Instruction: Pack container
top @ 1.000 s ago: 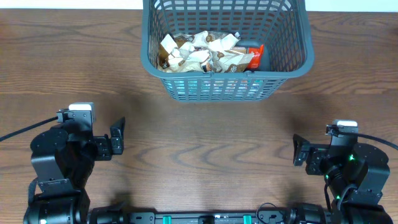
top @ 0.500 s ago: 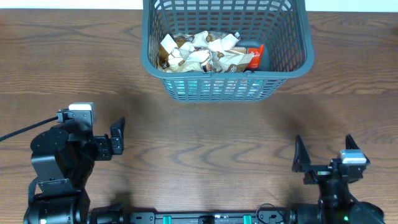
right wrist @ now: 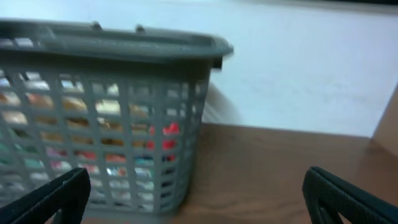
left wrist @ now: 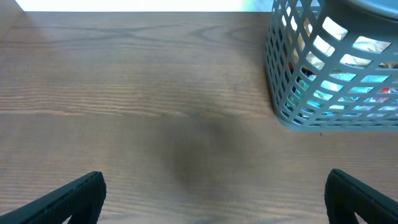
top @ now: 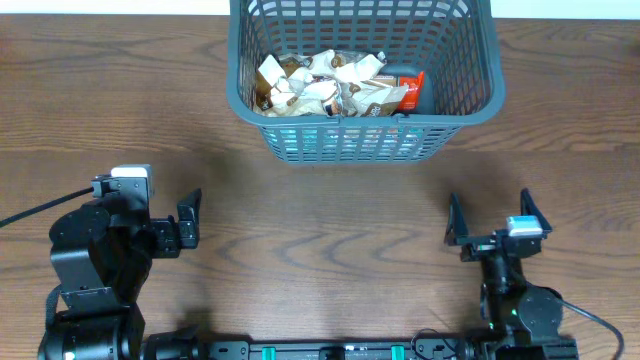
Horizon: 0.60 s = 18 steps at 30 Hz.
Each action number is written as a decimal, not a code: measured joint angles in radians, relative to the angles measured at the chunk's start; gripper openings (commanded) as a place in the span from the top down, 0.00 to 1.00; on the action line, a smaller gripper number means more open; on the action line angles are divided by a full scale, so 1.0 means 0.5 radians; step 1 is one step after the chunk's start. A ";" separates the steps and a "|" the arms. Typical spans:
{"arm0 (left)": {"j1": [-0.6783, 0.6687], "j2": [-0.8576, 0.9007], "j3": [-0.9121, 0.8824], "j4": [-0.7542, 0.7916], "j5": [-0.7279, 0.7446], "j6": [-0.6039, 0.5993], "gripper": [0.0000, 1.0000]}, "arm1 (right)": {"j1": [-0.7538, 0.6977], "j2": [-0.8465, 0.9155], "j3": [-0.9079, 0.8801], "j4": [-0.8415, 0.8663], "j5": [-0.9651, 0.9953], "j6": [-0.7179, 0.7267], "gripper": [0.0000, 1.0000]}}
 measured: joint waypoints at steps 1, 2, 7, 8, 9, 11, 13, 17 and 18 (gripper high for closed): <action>0.000 0.000 0.000 0.000 0.001 0.000 0.02 | 0.002 0.000 -0.031 0.008 0.011 0.000 0.01; 0.000 0.000 0.000 0.000 0.001 0.000 0.01 | 0.003 0.000 -0.061 0.011 0.018 0.000 0.01; 0.000 0.000 0.000 0.000 0.000 0.000 0.01 | 0.004 0.000 -0.130 0.011 0.055 0.000 0.01; 0.000 0.000 -0.001 0.000 0.001 0.001 0.01 | 0.004 0.000 -0.139 0.008 0.064 0.000 0.01; 0.000 0.000 0.000 0.000 0.001 0.000 0.01 | 0.004 0.000 -0.148 0.002 0.072 0.000 0.01; 0.000 0.000 -0.001 0.000 0.001 0.000 0.01 | 0.004 0.000 -0.171 -0.018 0.085 -0.001 0.01; 0.000 0.000 -0.001 0.000 0.001 0.000 0.01 | 0.004 0.000 -0.189 -0.025 0.092 -0.004 0.01; 0.000 0.000 0.000 0.000 0.001 0.000 0.01 | 0.004 0.000 -0.192 -0.021 0.089 -0.015 0.01; 0.000 0.000 -0.001 0.000 0.000 0.000 0.01 | 0.004 0.000 -0.192 -0.021 0.089 -0.015 0.01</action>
